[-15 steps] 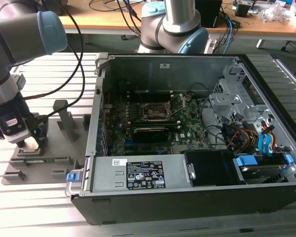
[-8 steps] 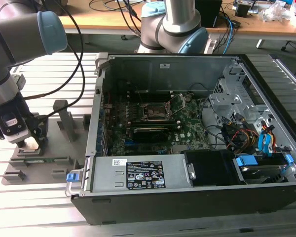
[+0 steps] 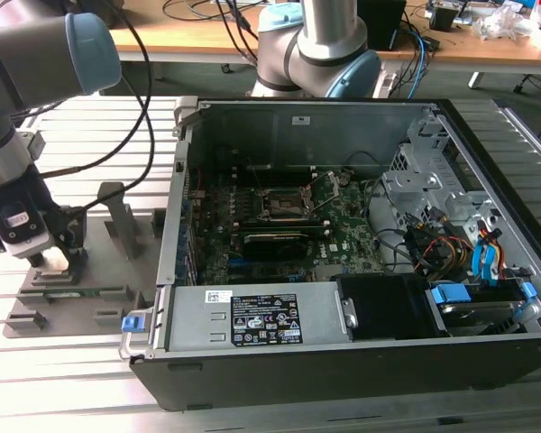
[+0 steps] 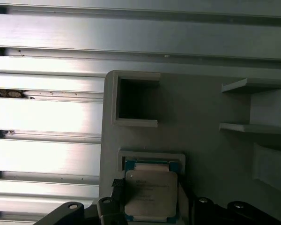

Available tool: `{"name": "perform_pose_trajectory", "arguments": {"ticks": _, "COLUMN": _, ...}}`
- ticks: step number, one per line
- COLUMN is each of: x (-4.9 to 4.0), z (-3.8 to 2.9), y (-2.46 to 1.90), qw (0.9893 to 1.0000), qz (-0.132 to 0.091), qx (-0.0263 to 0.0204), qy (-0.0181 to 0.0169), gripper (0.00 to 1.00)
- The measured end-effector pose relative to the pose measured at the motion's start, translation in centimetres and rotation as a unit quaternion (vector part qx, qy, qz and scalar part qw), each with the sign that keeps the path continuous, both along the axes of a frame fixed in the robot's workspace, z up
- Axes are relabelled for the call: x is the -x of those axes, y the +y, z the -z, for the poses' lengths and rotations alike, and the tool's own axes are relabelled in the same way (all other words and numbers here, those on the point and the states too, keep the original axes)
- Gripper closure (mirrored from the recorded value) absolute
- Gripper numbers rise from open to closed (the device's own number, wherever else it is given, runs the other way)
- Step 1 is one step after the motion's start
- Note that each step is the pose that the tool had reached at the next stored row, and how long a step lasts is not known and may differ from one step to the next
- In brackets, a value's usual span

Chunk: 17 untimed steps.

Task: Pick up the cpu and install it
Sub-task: 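Pick up the cpu and move it towards the insertion slot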

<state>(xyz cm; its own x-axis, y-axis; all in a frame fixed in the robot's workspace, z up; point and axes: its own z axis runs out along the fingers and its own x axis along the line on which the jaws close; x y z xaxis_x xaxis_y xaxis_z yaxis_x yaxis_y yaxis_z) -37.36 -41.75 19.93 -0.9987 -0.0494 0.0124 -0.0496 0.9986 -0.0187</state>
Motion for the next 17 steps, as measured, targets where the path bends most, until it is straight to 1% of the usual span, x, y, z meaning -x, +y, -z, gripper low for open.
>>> {"name": "perform_pose_trajectory", "arguments": {"ticks": 3, "x": 0.00, "z": -0.80, "y": 0.00, "qw": 1.0000, "qz": 0.000, "qx": 0.0000, "qy": 0.0000, "gripper": 0.46}}
{"name": "perform_pose_trajectory", "arguments": {"ticks": 4, "x": 0.00, "z": -1.50, "y": 0.00, "qw": 1.0000, "qz": 0.000, "qx": -0.0001, "qy": 0.0000, "gripper": 0.46}}
{"name": "perform_pose_trajectory", "arguments": {"ticks": 5, "x": 0.00, "z": -1.87, "y": 0.00, "qw": 1.0000, "qz": 0.000, "qx": 0.0000, "qy": 0.0000, "gripper": 0.46}}
{"name": "perform_pose_trajectory", "arguments": {"ticks": 7, "x": 0.00, "z": -2.21, "y": 0.00, "qw": 1.0000, "qz": 0.000, "qx": 0.0000, "qy": 0.0000, "gripper": 0.46}}
{"name": "perform_pose_trajectory", "arguments": {"ticks": 9, "x": 0.00, "z": -2.71, "y": 0.00, "qw": 1.0000, "qz": 0.000, "qx": 0.0000, "qy": 0.0000, "gripper": 0.46}}
{"name": "perform_pose_trajectory", "arguments": {"ticks": 12, "x": 0.00, "z": -4.09, "y": 0.00, "qw": 1.0000, "qz": 0.000, "qx": 0.0000, "qy": 0.0000, "gripper": 0.46}}
{"name": "perform_pose_trajectory", "arguments": {"ticks": 16, "x": 0.00, "z": -5.72, "y": 0.01, "qw": 1.0000, "qz": 0.000, "qx": 0.0000, "qy": 0.0000, "gripper": 0.46}}
{"name": "perform_pose_trajectory", "arguments": {"ticks": 17, "x": 0.00, "z": -6.32, "y": 0.01, "qw": 1.0000, "qz": 0.000, "qx": 0.0000, "qy": 0.0000, "gripper": 0.46}}
